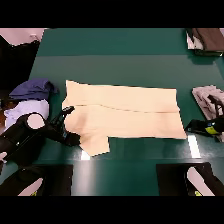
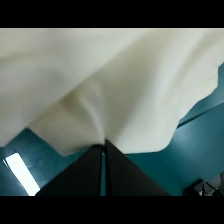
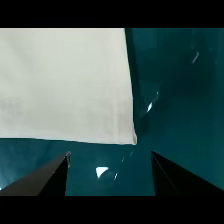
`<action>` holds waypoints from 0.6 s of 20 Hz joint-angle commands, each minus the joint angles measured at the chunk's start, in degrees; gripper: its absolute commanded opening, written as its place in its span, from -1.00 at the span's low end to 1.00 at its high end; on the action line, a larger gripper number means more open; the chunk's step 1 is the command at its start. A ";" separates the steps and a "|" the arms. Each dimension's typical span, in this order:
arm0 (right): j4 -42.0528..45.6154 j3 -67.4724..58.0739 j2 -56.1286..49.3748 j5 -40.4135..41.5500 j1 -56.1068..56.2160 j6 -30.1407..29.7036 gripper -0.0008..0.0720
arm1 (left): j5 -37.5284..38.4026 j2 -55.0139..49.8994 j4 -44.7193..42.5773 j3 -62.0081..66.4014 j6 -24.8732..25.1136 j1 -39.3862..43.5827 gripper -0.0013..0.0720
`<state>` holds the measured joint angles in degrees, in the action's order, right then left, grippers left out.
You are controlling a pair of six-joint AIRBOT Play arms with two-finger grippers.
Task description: Fold the shirts.
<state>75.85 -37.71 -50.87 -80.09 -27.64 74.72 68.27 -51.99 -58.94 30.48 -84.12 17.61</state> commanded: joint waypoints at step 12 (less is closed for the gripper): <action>-7.93 6.34 -5.18 6.73 2.12 -3.23 0.24 | 2.95 1.11 -0.57 0.24 0.52 0.02 -0.90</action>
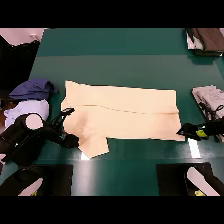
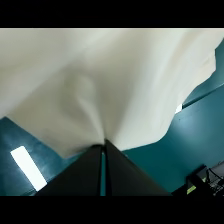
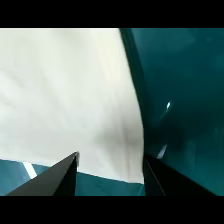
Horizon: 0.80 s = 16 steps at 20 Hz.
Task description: Fold the shirts.
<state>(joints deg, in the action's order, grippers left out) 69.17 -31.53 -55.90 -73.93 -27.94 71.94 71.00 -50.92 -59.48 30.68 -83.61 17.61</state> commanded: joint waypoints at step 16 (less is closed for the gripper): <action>3.08 -0.90 18.38 -16.87 3.54 6.08 -0.94 | 16.63 7.43 -3.65 16.26 -3.39 0.02 -0.91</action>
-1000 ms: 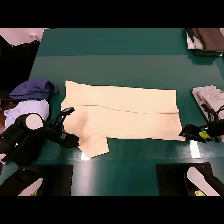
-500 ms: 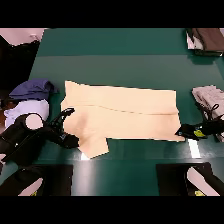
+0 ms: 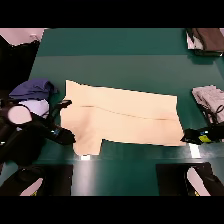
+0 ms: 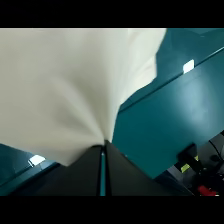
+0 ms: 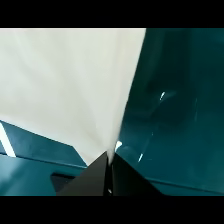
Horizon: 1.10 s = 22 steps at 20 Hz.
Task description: Fold the shirts.
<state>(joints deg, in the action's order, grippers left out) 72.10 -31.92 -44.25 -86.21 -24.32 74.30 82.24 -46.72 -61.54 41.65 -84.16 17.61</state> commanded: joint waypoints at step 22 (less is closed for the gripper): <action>-0.07 -27.28 -21.81 9.42 12.31 9.66 -0.94 | -23.96 -17.57 -18.12 17.53 1.70 -0.15 -0.90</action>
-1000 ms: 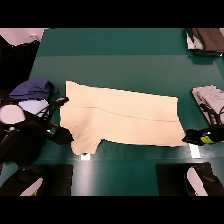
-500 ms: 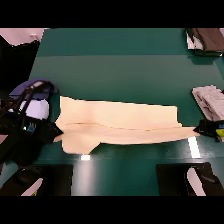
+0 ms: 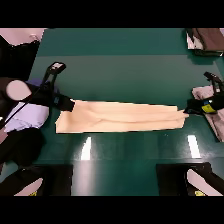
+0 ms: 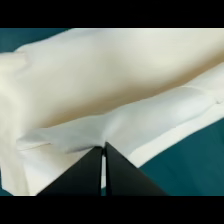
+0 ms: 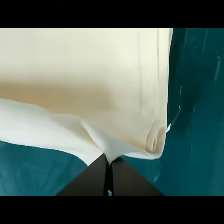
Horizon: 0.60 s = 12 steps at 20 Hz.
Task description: Fold the shirts.
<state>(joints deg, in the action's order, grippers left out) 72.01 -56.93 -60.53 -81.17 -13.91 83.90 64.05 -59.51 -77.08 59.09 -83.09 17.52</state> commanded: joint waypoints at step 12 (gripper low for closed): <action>0.04 -3.85 -11.23 9.29 0.48 0.11 -0.94 | -19.50 -7.10 -8.46 0.26 0.57 -0.07 -0.90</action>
<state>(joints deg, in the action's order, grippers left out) 72.07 -60.66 -71.77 -73.80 -12.62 83.99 47.48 -66.26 -84.29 59.33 -82.48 17.50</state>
